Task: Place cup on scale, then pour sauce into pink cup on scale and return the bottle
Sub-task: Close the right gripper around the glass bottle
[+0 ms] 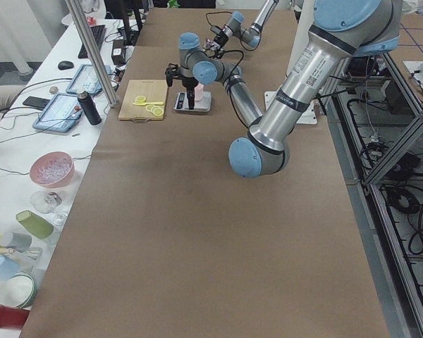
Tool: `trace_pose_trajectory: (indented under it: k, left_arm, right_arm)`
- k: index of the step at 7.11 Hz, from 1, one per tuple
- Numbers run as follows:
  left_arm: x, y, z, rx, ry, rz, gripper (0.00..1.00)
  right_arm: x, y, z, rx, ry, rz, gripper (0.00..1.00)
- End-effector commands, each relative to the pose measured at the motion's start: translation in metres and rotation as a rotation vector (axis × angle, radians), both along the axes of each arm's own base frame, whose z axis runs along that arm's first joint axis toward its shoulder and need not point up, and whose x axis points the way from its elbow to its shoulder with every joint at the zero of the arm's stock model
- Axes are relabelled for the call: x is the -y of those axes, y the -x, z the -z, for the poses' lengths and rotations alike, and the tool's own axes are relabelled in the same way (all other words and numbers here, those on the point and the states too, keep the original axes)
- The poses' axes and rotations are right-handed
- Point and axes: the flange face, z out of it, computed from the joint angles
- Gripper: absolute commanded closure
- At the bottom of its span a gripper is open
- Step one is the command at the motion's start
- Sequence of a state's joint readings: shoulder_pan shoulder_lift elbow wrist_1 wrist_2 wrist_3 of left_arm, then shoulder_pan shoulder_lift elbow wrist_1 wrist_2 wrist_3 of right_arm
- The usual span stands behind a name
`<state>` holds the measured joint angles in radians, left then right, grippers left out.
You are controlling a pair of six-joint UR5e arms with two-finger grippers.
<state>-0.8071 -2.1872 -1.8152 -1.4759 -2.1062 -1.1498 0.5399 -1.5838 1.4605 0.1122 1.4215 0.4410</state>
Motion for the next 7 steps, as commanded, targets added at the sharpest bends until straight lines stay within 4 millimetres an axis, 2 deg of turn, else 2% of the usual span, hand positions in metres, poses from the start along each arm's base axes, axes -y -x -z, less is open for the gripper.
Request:
trace_pose_trajectory:
  k: [1,5,7]
  left_arm:
    - [0.000,0.000,0.000,0.000,0.000,-0.001,0.00]
    - [0.000,0.000,0.001,-0.001,0.000,0.000,0.00]
    - [-0.001,0.000,0.001,-0.002,-0.001,0.000,0.00]
  right_arm:
    - [0.003,0.006,-0.015,0.023,-0.008,-0.006,0.08]
    - [0.006,0.013,-0.009,0.026,-0.007,-0.016,0.11]
    - [0.011,0.024,-0.004,0.032,-0.011,-0.015,0.11]
